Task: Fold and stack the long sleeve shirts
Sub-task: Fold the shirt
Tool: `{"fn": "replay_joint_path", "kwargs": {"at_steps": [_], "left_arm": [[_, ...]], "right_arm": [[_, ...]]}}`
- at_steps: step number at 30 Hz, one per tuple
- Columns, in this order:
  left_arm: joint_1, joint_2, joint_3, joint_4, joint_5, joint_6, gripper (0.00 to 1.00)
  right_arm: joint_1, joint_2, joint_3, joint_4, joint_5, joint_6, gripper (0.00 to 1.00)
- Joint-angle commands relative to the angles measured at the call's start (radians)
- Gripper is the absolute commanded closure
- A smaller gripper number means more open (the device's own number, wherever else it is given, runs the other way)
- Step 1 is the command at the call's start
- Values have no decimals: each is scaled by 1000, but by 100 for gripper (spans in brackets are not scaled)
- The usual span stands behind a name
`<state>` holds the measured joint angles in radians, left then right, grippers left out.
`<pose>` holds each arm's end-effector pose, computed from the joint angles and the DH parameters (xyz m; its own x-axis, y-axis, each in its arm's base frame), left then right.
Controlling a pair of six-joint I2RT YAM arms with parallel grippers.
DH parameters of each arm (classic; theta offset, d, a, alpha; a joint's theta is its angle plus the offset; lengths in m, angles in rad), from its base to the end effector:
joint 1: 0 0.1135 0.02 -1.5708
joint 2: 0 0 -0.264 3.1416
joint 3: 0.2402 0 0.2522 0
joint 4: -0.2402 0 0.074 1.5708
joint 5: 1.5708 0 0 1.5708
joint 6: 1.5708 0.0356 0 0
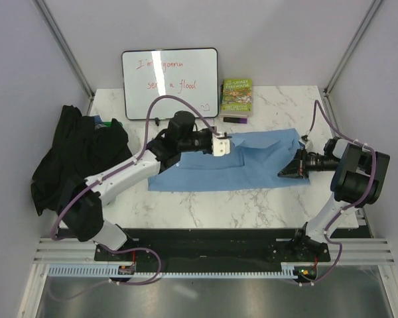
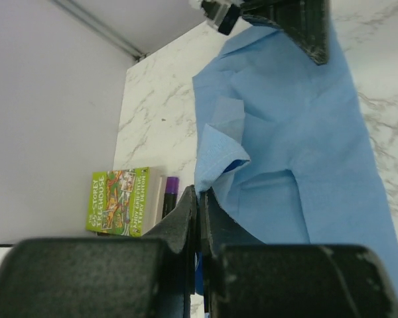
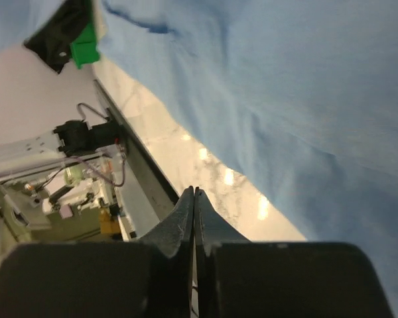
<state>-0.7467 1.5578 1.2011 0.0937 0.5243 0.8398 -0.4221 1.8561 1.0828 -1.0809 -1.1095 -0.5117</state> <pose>0.2582 -0.2632 0.3209 0.5745 0.3465 -0.7416 0.7715 0.0735 0.6320 0.2743 -0.0882 0.1524 -0.9648 0.1944 -0.1772 -0.0707 0.4572 0.8865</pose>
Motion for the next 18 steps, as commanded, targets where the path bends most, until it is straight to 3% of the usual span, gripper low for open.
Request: {"fn": "replay_joint_path", "kwargs": {"at_steps": [1,2,6,18], "left_arm": [[36,-129,-109,-165,198,191,98],[40,-145,-123,-230,198,281,98],[108,-163,-199,-293,220,396,98],[285,-93,-293,-305,307,899,98]], "right_arm": [[20,-87,-50,360,164,314,97],[22,-86,-49,395,177,338,98],[25,-54,-37,440,258,407,99],[32,0,-17,454,326,440,100]]}}
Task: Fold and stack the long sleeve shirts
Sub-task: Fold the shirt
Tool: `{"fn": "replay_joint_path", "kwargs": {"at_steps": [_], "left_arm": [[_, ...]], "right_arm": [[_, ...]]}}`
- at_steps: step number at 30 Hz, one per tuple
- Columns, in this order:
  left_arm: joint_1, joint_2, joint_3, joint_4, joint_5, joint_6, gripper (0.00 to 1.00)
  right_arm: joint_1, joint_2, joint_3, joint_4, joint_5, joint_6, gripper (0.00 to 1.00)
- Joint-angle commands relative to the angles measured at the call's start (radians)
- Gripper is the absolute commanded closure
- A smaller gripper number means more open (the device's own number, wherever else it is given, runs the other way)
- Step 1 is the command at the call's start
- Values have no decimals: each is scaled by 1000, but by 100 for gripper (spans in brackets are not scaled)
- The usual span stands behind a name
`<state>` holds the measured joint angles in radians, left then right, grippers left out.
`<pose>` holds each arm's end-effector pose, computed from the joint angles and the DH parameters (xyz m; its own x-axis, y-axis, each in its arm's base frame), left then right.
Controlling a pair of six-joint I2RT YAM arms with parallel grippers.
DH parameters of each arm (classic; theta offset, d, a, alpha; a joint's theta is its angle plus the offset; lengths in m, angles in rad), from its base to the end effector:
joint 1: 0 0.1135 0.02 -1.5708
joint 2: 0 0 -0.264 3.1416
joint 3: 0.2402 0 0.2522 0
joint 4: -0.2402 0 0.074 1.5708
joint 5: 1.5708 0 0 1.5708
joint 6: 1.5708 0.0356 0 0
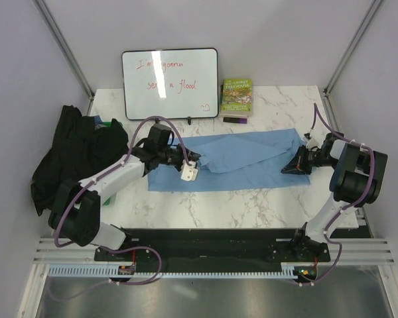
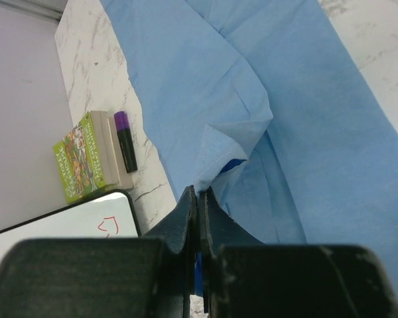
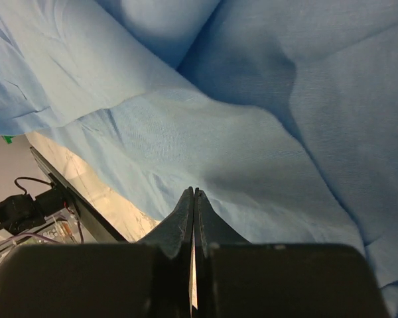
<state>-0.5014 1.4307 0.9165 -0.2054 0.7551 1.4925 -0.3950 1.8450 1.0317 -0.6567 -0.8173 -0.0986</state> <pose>0.2523 -0.1661 0.2408 0.7544 0.4144 -0.5092 0.6389 -0.2853 0.7144 0.2992 -0.0966 0.1330 -0.9331 0.3161 -0.1716 0.1042 0.6942 0.7122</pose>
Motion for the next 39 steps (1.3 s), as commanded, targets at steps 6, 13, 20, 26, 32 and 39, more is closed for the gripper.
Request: {"fn": "replay_joint_path", "kwargs": {"at_steps": [6,13,20,26,32,39], "left_arm": [[104,79,-5,-72,107,396,98],[142,94,-21,-97,79,416,91],[268,30,-36,-152,84,358,65],[296,-84,-56,-160,139,161,43],[189,-107,-105,-161,57,46,35],[11,2,-103,-59,-259,-211,46]], "right_arm": [[5,13,25,28,69,23,100],[5,-6,31,-23,78,-9,100],[5,-145,103,-194,79,-150,99],[47,-217,200,-239,122,-176,97],[135,-179,252,-181,197,-128,96],[171,-133,222,-126,248,-85,98]]}}
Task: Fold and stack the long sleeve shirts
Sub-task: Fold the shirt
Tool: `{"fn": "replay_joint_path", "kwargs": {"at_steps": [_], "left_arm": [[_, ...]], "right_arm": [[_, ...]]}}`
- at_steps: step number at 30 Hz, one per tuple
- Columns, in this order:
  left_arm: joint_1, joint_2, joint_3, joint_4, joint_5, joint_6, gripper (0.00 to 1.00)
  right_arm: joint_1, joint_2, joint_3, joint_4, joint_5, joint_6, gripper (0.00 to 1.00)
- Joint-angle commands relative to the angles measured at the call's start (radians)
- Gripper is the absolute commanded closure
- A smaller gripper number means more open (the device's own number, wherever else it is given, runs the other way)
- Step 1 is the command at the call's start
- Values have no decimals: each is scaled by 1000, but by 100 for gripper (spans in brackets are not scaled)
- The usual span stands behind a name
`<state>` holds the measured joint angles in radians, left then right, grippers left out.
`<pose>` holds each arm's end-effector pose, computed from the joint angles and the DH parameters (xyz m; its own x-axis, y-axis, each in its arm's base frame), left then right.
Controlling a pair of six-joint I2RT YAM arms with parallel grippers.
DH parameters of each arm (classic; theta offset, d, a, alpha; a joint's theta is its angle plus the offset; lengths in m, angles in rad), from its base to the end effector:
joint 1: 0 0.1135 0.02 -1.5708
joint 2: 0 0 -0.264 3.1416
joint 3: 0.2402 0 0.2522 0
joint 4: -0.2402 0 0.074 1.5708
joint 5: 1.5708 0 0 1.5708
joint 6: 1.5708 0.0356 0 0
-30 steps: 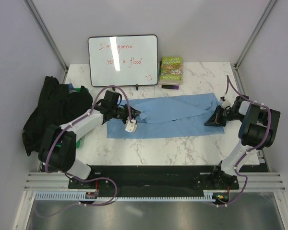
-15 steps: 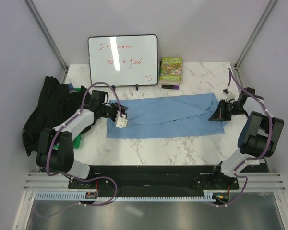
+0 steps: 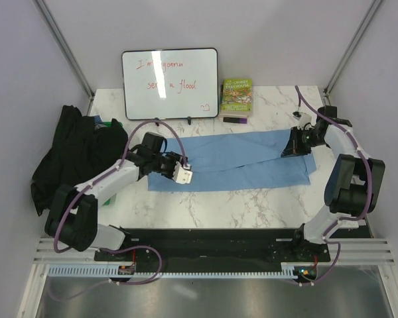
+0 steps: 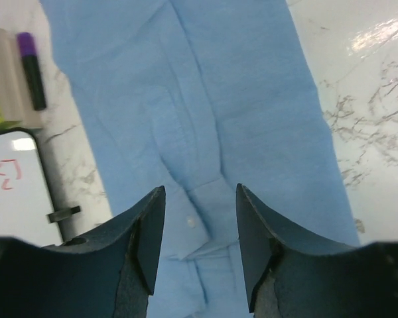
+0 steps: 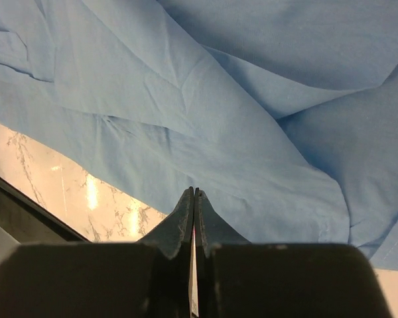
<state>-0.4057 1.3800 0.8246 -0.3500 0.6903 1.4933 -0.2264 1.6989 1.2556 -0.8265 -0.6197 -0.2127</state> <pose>0.2413 -0.1283 0.2147 0.6076 0.5757 -0.5472 0.7722 -0.2667 0.5767 0.3275 -0.0542 0.2261 -0.9128 0.0339 -0.4069 -0.1818 0.8584 0.4796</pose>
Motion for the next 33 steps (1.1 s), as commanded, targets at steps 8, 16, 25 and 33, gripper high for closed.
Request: {"fn": "replay_joint_path", "kwargs": {"at_steps": [8,16,25,33], "left_arm": [[-156,135,-42,243,-314,-271,43],[-163,194,-35,302,-365,-280,47],[-163,143,-35,300,-376,-278,90],[-131,-24,-64,200,-367,-252,98]], "right_arm": [[2,61,-12,72,81,30,99],[2,81,-21,76,97,29,99],[2,65,-51,75,127,7,99],[-2,16,-21,-5,152,-48,99]]}}
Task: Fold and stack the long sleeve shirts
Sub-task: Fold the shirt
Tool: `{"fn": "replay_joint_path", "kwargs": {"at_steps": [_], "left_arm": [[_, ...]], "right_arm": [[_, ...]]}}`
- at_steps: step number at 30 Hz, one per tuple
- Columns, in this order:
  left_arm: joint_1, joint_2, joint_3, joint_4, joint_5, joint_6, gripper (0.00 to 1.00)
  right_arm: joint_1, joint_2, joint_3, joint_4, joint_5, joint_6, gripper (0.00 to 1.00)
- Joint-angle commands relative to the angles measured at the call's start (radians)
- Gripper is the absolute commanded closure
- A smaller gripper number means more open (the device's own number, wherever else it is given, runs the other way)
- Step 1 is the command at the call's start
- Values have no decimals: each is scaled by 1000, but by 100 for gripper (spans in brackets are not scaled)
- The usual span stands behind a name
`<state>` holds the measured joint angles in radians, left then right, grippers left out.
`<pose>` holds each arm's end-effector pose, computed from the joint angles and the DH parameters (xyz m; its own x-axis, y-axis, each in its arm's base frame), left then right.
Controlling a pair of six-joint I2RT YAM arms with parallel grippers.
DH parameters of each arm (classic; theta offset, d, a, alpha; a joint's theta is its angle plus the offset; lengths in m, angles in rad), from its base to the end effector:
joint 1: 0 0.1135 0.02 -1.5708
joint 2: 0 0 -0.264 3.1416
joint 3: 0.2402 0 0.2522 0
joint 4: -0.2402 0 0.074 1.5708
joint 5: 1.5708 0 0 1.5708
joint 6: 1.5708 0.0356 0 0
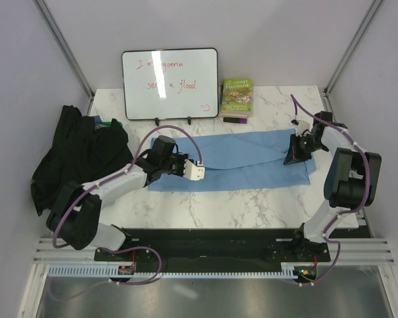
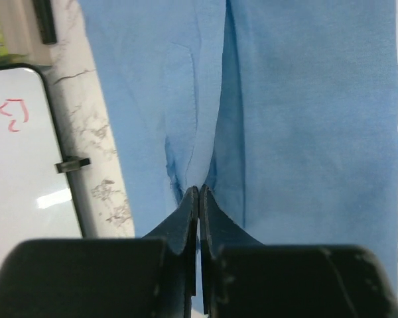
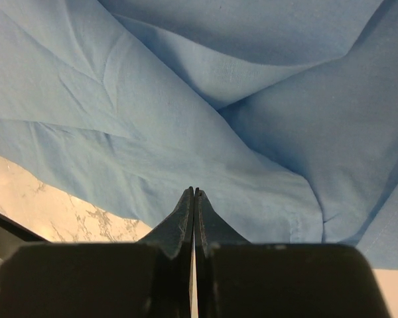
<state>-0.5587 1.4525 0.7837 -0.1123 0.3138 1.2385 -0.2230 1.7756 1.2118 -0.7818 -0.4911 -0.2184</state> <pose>0.2442 -0.1656 0.1949 0.4576 0.7743 -0.4371 0.7895 -0.1276 0.6004 0.3317 -0.0580 0.1891 -0.9480 0.0191 -0.3176 -0.1158 0.9090 0.4004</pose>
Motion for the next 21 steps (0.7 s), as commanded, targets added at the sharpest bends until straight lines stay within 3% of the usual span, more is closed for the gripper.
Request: {"fn": "replay_joint_path", "kwargs": {"at_steps": [1,12,17,21], "left_arm": [[42,-109,-29,-44,14,6,98],[88,-87,-162,39,10,105,98],[88,-61,-138,5,17,41,64],[91,-98,-51,-119,80,-65,52]], "right_arm": [[-9,-65,25,-56,31,-47,99],[-12,-122,64,-226,-65,-142,97],[11,-122,65,-246,-104,-136,95],[65,-128,43,-185,-106,-84,95]]}}
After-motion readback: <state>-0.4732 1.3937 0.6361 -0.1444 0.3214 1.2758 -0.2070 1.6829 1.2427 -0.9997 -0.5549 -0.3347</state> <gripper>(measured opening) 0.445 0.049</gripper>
